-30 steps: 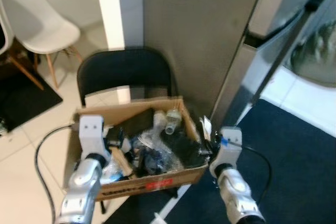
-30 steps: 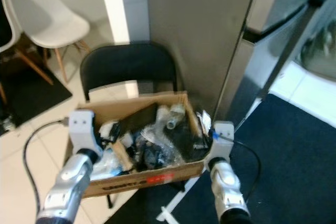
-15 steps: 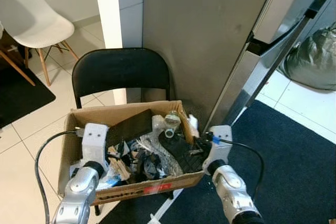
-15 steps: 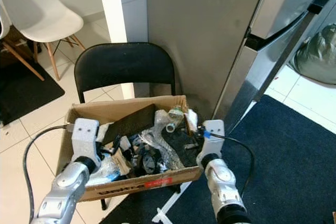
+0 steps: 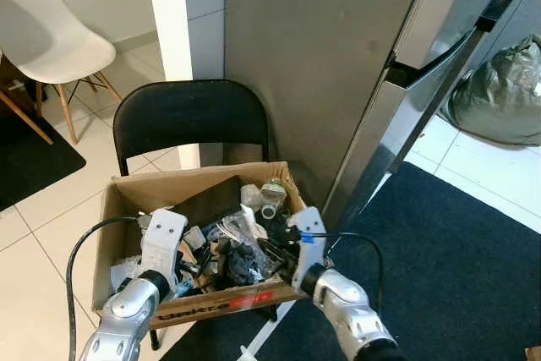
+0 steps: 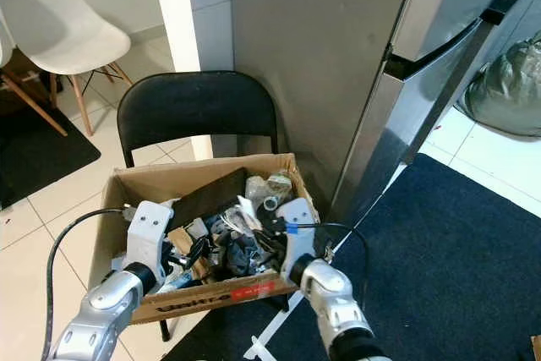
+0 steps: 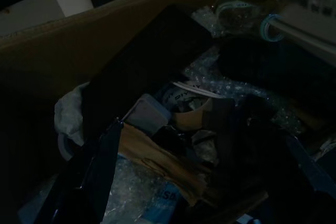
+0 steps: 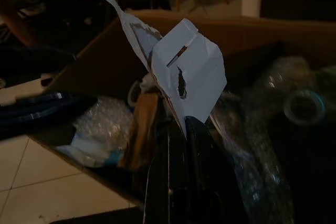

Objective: Picking trash to rubbish bin

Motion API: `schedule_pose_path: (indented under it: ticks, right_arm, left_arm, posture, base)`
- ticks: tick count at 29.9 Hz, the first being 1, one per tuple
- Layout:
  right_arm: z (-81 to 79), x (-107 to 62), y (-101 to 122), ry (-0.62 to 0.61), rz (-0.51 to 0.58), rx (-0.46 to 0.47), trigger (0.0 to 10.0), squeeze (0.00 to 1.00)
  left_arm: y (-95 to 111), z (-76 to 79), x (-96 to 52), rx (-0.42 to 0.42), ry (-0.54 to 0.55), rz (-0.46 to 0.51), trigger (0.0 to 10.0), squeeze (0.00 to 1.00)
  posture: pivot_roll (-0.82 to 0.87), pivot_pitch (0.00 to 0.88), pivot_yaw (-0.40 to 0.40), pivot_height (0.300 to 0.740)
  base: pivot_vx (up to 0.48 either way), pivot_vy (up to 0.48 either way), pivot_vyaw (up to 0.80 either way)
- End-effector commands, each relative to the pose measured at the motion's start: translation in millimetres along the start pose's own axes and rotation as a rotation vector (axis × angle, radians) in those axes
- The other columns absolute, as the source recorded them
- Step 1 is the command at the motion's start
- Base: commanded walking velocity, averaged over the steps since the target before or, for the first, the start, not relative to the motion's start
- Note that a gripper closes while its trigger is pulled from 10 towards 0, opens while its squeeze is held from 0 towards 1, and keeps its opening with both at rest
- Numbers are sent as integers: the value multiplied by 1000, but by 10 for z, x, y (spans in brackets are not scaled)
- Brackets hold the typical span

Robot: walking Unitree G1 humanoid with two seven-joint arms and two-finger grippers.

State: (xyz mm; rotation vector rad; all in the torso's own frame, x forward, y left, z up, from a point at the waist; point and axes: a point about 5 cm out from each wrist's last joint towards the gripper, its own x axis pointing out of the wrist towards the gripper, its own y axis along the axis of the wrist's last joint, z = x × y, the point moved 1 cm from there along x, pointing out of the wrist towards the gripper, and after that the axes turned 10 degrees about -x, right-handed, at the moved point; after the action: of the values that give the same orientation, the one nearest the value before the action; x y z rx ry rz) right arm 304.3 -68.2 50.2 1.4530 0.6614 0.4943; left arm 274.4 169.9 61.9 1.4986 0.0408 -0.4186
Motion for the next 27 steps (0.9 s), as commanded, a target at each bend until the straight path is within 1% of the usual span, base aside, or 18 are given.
schedule_pose_path:
  ticks: [1, 2, 3, 4, 5, 8, 14, 20, 21, 22, 23, 27]
  right_arm:
    - [-47, 36, -35, 24, -31, -6, 10000, 0]
    - [-75, 79, -24, 28, -37, -19, 10000, 0]
    - [-75, 79, -24, 28, -37, -19, 10000, 0]
    - [-97, 134, -30, 17, -59, -37, 10000, 0]
    - [-97, 134, -30, 17, -59, -37, 10000, 0]
    - [-143, 237, -36, 4, -102, -67, 10000, 0]
    - [-161, 275, -15, 9, -108, -71, 10000, 0]
    - [-178, 324, 63, -3, -69, -29, 10000, 0]
    - [-223, 350, 92, 21, -45, 10, 10000, 631]
    - [-223, 350, 92, 21, -45, 10, 10000, 631]
    - [-236, 360, 102, 23, -38, 17, 10000, 1000]
    - [-280, 393, 117, 29, -18, 37, 10000, 1000]
  left_arm:
    - [-30, -6, -17, 11, -2, -19, 10000, 0]
    - [-24, -16, -13, 11, 9, -16, 10000, 0]
    - [-24, -16, -13, 11, 9, -16, 10000, 0]
    - [-12, -33, -5, 14, 23, -9, 10000, 0]
    - [-12, -33, -5, 14, 23, -9, 10000, 0]
    - [14, -50, 1, 14, 44, 1, 10000, 0]
    - [11, -51, -25, 7, 51, 5, 10000, 0]
    - [-7, -36, -45, -3, 50, 5, 10000, 0]
    - [-4, -12, -31, -5, 43, 6, 10000, 0]
    - [-4, -12, -31, -5, 43, 6, 10000, 0]
    - [-4, -3, -27, -5, 42, 6, 10000, 0]
    - [-8, 12, -24, -6, 39, 5, 10000, 0]
  posture:
    - [117, 87, -64, 740]
    - [113, 86, -63, 740]
    - [113, 86, -63, 740]
    - [114, 89, -64, 740]
    - [114, 89, -64, 740]
    - [125, 103, -80, 740]
    - [124, 111, -85, 740]
    - [114, 116, -82, 740]
    - [114, 115, -82, 740]
    - [114, 115, -82, 740]
    - [112, 117, -81, 740]
    - [112, 118, -82, 740]
  base:
    - [0, 0, 0]
    - [0, 0, 0]
    - [0, 0, 0]
    - [0, 0, 0]
    - [0, 0, 0]
    - [0, 0, 0]
    - [0, 0, 0]
    - [0, 0, 0]
    - [0, 0, 0]
    - [0, 0, 0]
    - [0, 0, 0]
    - [0, 0, 0]
